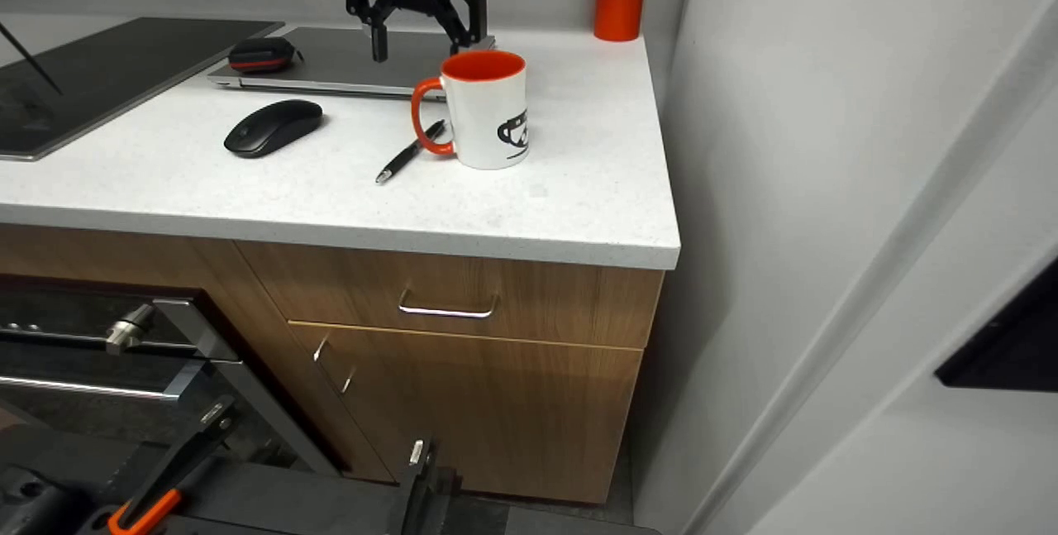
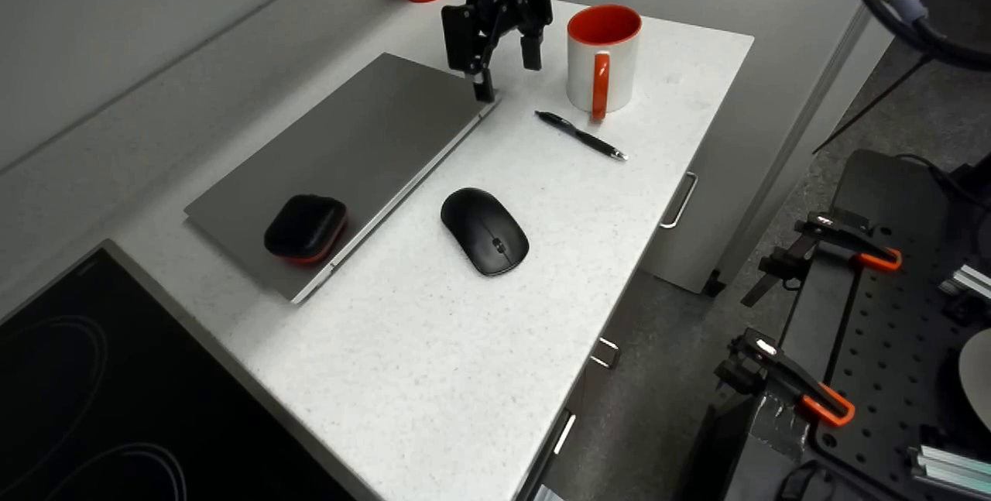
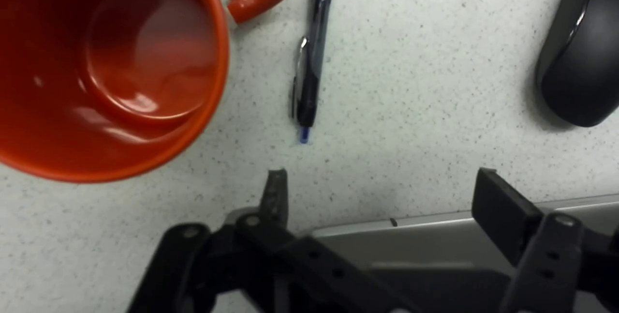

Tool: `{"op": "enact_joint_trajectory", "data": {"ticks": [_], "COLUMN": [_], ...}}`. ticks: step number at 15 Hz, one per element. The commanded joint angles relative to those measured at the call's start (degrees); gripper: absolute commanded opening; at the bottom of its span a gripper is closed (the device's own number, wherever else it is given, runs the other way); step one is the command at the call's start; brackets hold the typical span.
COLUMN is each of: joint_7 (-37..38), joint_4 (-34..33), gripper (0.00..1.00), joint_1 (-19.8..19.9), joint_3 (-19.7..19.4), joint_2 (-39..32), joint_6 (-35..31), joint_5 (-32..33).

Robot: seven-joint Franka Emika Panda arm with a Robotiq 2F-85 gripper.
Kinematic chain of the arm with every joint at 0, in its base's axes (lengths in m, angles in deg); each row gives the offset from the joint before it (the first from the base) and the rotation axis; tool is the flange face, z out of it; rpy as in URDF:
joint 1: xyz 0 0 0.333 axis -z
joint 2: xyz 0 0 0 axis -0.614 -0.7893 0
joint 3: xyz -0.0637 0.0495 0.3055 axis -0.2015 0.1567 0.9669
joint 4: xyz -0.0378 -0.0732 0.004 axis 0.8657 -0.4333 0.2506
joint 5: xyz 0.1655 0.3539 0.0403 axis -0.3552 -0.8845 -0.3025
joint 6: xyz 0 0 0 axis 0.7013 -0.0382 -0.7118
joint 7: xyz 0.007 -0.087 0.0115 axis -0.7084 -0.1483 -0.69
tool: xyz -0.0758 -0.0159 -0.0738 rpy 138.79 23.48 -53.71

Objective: Pick up the pen from the mug cup and put it on the table.

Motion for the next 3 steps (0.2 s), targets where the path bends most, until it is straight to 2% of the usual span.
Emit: {"op": "enact_joint_trajectory", "data": {"ticks": [1, 3], "joint_7": [0.1, 0.1], "joint_4": [0.0, 0.0], "gripper": [1.00, 1.00], "joint_1": [0.5, 0.5], "joint_3": [0.6, 0.6], "joint_2": [0.0, 0.0], "joint_6": [0.1, 0.1], "joint_5": [0.2, 0.2]}}
